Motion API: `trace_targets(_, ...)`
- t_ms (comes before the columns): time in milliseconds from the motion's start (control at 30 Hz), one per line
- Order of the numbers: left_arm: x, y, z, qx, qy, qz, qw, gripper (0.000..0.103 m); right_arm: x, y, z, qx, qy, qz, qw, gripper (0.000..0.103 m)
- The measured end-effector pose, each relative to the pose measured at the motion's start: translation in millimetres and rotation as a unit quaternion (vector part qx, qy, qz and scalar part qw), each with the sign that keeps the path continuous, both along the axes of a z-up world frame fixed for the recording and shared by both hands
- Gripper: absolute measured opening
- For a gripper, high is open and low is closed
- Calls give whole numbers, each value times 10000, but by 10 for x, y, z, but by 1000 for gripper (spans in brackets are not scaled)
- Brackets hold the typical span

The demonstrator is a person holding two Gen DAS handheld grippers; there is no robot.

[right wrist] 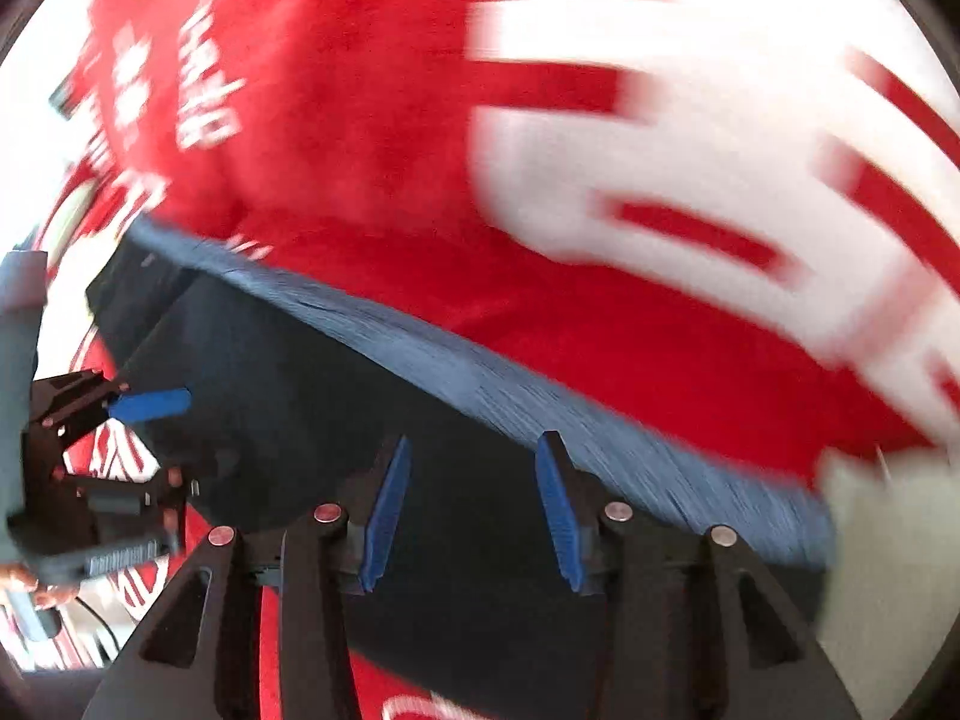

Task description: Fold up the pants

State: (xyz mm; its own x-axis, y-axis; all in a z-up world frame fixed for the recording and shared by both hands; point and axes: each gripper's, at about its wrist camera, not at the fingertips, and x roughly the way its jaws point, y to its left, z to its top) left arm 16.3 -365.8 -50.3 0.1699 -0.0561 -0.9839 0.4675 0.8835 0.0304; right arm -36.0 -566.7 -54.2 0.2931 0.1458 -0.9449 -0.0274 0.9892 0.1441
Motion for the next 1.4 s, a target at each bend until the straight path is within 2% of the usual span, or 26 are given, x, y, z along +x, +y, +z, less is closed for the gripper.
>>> trace_targets(67,51,101,14,37,-125,16,9999,59,237,173,-121,12,-41,415,9991,48)
trace_targets(167,305,221,3,-26,-321,92,9994,59,402,213,-252,-3,17,654,9979,48)
trace_targets(300,726,348,-180,-243,-123,342,9990,59,559,288,-489,-5,400,935,9948,47)
trace_targets(333,823,375,-257,-298,-26,364,9989,59,543,308,-542,-45,530,1054,9930,40)
trace_targets(367,869,437,-309,-345,80,352,9988,59,524,306,-548,-120,595,1146,9916,26)
trace_targets(400,883,440,-365,-393,155,332,9986,59,555,320,-553,-203,611,1166,9911,20)
trace_targets(433,902,435,-377,-453,142,285,9985,59,588,333,-580,-224,622,1148,9912,9)
trace_targets(500,933,385,-355,-418,2,133,9990,59,622,345,-554,-335,579,1066,9920,5)
trace_targets(600,1029,339,-366,-409,-44,216,9989,59,658,387,-507,-612,468,1042,9916,5)
trace_targets(700,1223,247,-427,-457,-64,365,9983,59,749,421,-590,-725,496,940,9917,5)
trace_targets(800,1231,254,-407,-409,-77,434,9982,59,819,445,-645,-762,510,742,9930,6)
trace_targets(867,1262,253,-238,-326,-91,470,9983,59,842,443,-602,-580,532,513,9956,19)
trace_targets(900,1257,289,-172,-298,-142,471,9983,59,802,393,-529,-505,511,372,9967,21)
trace_targets(1033,1150,717,90,-103,-349,772,9963,59,463,228,-191,-98,299,-148,9994,21)
trace_targets(1100,1060,955,100,89,-435,917,9948,59,187,208,-107,31,287,-409,9987,21)
trace_targets(1133,999,1069,48,271,-421,966,9941,60,100,218,-126,24,345,-467,9983,21)
trace_targets(1200,874,1210,-169,671,-97,931,9933,63,-125,241,-303,-41,695,-665,9953,21)
trace_targets(1233,791,1269,-202,622,-138,880,9941,65,-246,228,-418,-55,937,-807,9923,21)
trace_targets(1267,709,1315,-137,597,-397,829,9940,75,-381,208,-480,13,1049,-1018,9893,21)
trace_targets(1300,663,1332,-125,792,-346,695,9938,78,-489,207,-427,93,945,-1209,9881,21)
trace_targets(1400,583,1442,1,764,-258,550,9952,78,-640,325,-245,330,715,-1437,9865,22)
